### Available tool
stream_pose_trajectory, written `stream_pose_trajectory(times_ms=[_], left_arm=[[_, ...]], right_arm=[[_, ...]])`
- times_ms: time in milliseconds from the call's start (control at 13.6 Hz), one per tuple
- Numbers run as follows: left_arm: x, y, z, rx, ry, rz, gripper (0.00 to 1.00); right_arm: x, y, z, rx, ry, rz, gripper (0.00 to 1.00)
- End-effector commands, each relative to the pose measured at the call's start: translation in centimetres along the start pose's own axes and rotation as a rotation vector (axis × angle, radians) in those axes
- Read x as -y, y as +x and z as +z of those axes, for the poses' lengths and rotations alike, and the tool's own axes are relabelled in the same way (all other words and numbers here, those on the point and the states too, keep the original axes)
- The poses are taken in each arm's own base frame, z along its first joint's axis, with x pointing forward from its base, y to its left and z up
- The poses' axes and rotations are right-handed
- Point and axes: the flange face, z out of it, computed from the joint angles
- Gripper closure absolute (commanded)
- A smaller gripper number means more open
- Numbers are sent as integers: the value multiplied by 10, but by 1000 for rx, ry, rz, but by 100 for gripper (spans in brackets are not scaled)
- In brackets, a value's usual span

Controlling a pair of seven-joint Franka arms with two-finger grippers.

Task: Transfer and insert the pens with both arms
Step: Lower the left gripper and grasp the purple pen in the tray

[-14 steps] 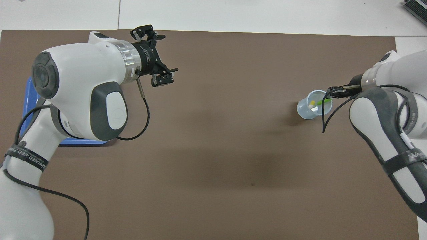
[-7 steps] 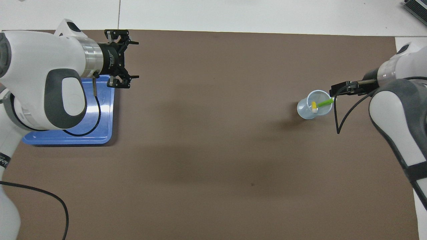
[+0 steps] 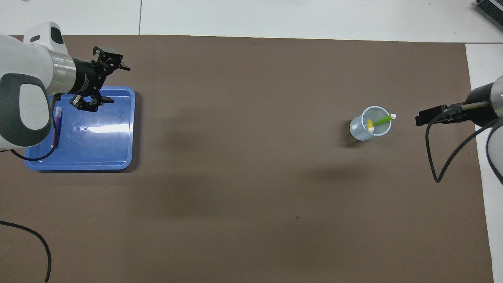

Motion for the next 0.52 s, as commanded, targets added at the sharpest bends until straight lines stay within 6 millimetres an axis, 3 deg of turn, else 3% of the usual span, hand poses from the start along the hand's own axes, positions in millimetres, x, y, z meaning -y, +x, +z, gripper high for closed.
stream_pose_trajectory(times_ms=[0, 221, 442], left_arm=[[25, 13, -8, -18, 71, 147, 0], [45, 30, -1, -61, 204, 419, 0], [67, 59, 4, -56, 254, 554, 0]], right_arm=[[0, 1, 3, 12, -22, 16, 0], [1, -1, 3, 26, -22, 15, 0], [3, -5, 6, 33, -21, 10, 0]])
